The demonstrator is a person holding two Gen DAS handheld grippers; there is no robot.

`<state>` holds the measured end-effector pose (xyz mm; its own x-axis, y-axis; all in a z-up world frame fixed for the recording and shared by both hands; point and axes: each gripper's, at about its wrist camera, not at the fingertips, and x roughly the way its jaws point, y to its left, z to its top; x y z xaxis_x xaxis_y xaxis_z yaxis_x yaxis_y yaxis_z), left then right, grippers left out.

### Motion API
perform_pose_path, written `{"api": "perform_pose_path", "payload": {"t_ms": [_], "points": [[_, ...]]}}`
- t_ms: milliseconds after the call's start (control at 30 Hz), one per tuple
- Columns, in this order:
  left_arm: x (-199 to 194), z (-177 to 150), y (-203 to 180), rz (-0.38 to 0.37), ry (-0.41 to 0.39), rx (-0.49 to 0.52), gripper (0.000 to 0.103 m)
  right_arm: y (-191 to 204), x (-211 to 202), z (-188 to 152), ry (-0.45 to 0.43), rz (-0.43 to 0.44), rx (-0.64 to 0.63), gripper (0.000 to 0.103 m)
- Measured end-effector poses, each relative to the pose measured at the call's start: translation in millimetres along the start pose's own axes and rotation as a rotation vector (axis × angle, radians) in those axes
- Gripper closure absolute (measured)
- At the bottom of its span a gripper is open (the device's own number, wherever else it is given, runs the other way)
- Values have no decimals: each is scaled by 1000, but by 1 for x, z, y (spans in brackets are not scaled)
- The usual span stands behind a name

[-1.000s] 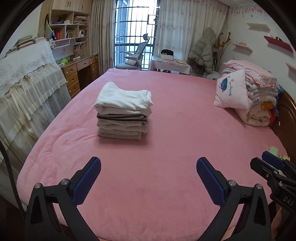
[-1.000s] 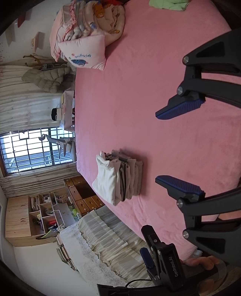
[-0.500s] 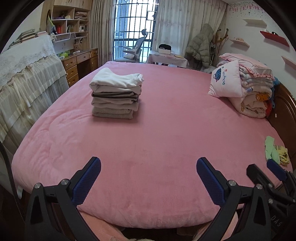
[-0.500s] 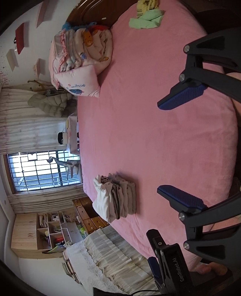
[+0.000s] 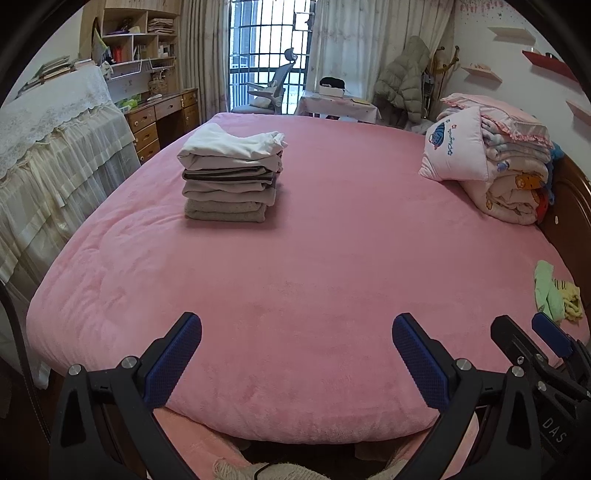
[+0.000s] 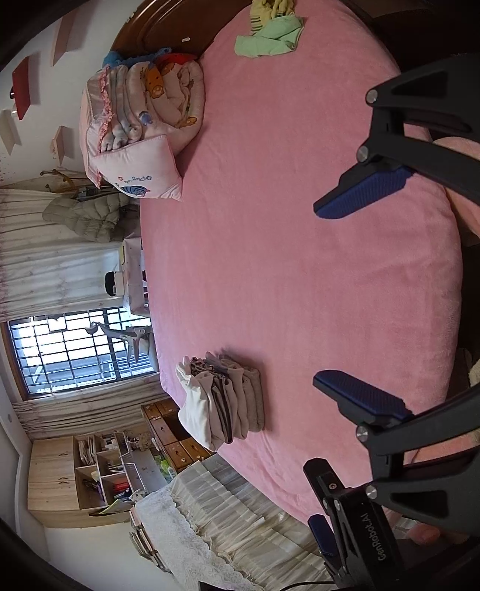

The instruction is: Fold small clothes

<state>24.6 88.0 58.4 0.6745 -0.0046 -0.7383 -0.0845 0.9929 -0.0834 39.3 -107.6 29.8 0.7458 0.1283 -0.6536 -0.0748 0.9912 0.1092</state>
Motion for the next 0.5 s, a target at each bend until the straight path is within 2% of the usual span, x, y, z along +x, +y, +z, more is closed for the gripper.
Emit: {"api": "perform_pose_path", "payload": {"t_ms": [500], "points": [[3, -1, -11, 12, 9, 36, 1, 0, 3, -5, 15, -6, -24, 18]]}}
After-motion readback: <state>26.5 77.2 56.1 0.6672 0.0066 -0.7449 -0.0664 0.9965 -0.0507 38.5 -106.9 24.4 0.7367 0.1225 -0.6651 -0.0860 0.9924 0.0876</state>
